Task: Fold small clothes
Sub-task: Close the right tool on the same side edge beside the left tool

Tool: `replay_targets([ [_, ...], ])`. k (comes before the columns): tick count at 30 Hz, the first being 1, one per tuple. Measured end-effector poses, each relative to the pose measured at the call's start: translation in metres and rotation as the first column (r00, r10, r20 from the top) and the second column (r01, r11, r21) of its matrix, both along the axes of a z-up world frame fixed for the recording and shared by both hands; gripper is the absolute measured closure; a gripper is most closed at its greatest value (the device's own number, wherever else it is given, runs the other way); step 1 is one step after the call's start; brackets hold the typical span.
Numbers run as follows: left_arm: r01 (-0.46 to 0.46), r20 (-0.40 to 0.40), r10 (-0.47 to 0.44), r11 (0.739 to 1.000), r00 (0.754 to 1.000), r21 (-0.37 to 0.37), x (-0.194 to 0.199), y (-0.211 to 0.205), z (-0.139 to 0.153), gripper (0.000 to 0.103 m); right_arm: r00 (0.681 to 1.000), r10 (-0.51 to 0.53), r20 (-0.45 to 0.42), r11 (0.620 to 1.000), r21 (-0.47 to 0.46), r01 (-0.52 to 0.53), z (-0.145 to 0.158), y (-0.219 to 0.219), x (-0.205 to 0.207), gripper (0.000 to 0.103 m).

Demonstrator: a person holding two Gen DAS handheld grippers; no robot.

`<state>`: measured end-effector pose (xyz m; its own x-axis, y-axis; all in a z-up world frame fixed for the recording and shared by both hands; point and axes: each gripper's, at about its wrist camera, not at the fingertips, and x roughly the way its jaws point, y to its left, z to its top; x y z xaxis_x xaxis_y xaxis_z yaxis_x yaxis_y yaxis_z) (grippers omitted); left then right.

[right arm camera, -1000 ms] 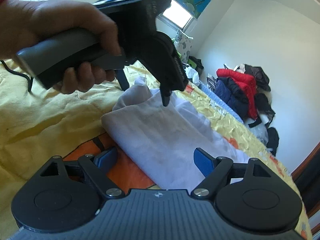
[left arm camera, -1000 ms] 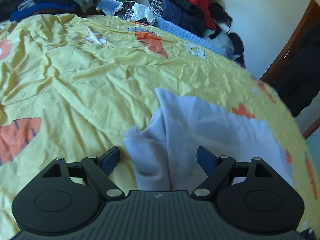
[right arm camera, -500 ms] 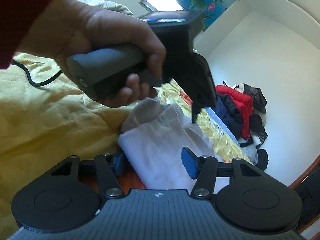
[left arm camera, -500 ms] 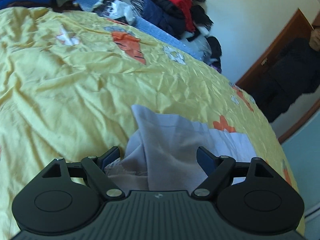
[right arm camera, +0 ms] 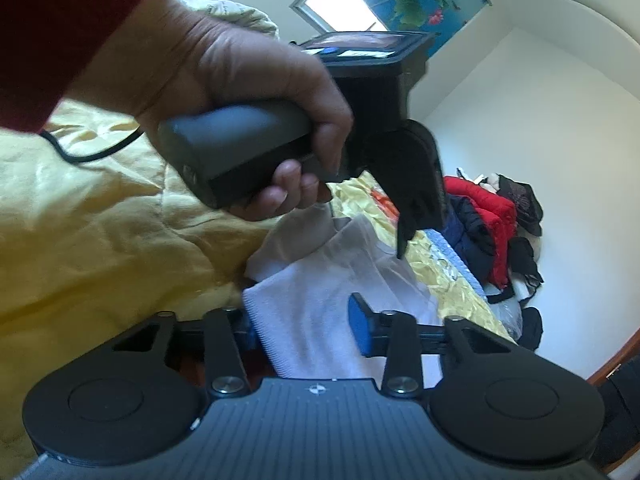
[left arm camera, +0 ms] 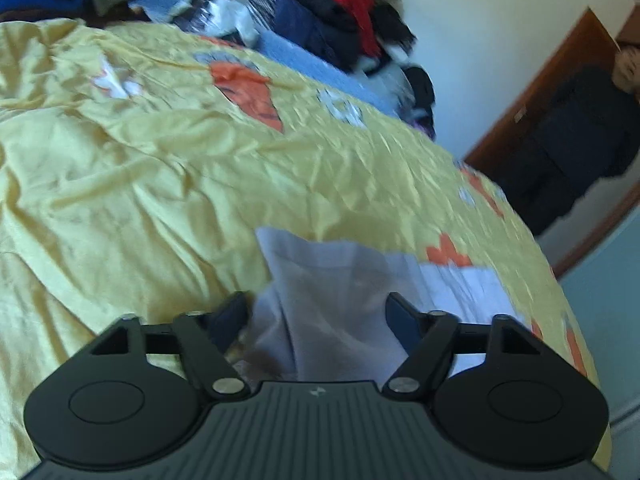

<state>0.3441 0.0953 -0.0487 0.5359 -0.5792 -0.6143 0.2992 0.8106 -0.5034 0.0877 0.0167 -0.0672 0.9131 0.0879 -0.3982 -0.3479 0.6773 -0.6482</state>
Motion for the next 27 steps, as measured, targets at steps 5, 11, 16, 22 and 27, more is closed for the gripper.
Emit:
replay_targets([
  [5,0.007,-0.026,-0.005,0.996,1.0,0.092,0.0,-0.006,0.001,0.09,1.0,0.015,-0.019,1.0,-0.003,-0.015,0.0,0.001,0.002,0.086],
  [11,-0.035,-0.015,0.037,0.994,0.999,0.106,-0.006,-0.008,0.009,0.094,1.0,0.027,0.007,0.999,0.033,-0.027,0.004,-0.004,-0.001,0.091],
  [16,-0.076,0.004,0.076,0.988,0.997,0.136,-0.012,-0.016,0.028,0.094,0.999,0.024,0.034,0.993,0.111,-0.028,0.017,-0.02,-0.006,0.093],
  [22,-0.132,0.019,0.131,0.974,0.991,0.181,-0.017,-0.029,0.045,0.095,1.0,-0.012,0.017,0.964,0.264,0.007,0.038,-0.047,-0.009,0.093],
  [27,-0.139,0.045,0.133,0.969,0.99,0.202,-0.023,-0.046,0.059,0.096,0.999,-0.045,-0.021,0.925,0.378,0.049,0.052,-0.076,-0.012,0.094],
])
